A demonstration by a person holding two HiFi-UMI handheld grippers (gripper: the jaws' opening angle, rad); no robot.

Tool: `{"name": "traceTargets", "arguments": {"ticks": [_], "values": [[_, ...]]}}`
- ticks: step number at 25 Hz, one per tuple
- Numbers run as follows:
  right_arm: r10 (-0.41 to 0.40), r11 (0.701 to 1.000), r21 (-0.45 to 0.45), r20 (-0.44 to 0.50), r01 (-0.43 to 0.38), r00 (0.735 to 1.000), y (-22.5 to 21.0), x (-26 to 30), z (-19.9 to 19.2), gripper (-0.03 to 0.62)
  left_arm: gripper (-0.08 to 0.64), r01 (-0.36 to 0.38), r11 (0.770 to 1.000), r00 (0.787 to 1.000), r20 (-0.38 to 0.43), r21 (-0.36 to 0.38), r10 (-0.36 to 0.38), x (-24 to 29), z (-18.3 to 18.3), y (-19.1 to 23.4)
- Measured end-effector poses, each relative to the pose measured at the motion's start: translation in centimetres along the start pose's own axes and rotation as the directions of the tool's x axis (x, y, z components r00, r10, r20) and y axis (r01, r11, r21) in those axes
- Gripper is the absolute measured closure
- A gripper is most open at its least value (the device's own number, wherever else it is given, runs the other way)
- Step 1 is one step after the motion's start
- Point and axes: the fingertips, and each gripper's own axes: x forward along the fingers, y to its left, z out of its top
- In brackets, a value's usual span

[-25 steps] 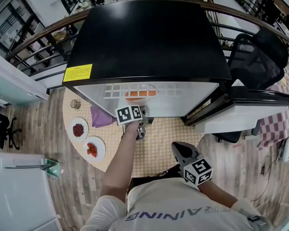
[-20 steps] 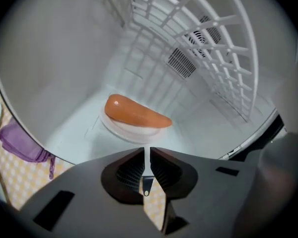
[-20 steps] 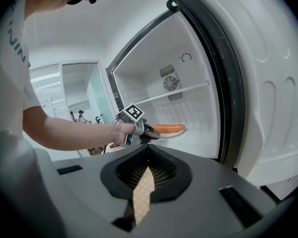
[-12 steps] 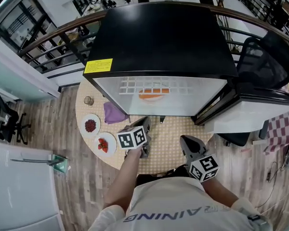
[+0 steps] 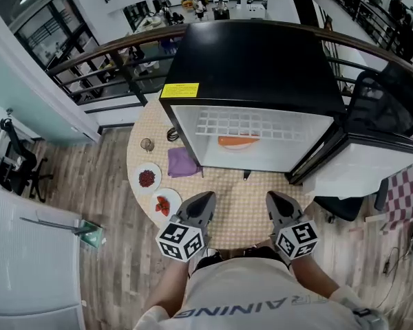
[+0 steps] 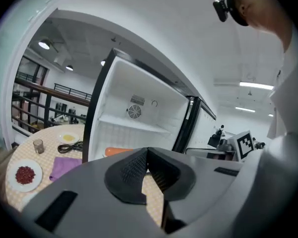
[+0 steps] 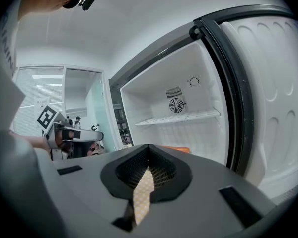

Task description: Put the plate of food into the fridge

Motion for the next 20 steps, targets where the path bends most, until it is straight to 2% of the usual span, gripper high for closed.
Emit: {"name": "traceTargets", "arguments": {"ticks": [4, 8, 15, 20], "values": [[0.018, 0.999, -0.027, -0.002, -0.018, 1.000, 1.6, 0.1, 0.2, 0.572, 0.551, -0.024, 1.000, 0.997, 0.070, 0.012, 0.024, -3.7, 0.4, -0.3], [0.030, 0.999, -0.044, -0.001, -0.030, 1.000, 2.8, 0.2, 0.4, 0.572, 0.551, -0.044, 0.999, 0.995, 0.090, -0.014, 0.045, -6.0, -0.3, -0.2], [0.055, 0.997, -0.047, -0.007, -0.056, 0.998, 4.4, 0.5, 0.2, 0.572, 0.551, -0.056, 0.998, 0.992, 0.113, -0.042, 0.060, -7.1, -0.3, -0.1], [0.072, 0.997, -0.039, -0.008, -0.072, 0.997, 4.6, 0.2, 0.2, 0.572, 0.551, -0.036, 0.997, 0.992, 0.120, -0.068, 0.044, -6.7, -0.5, -1.0]]}}
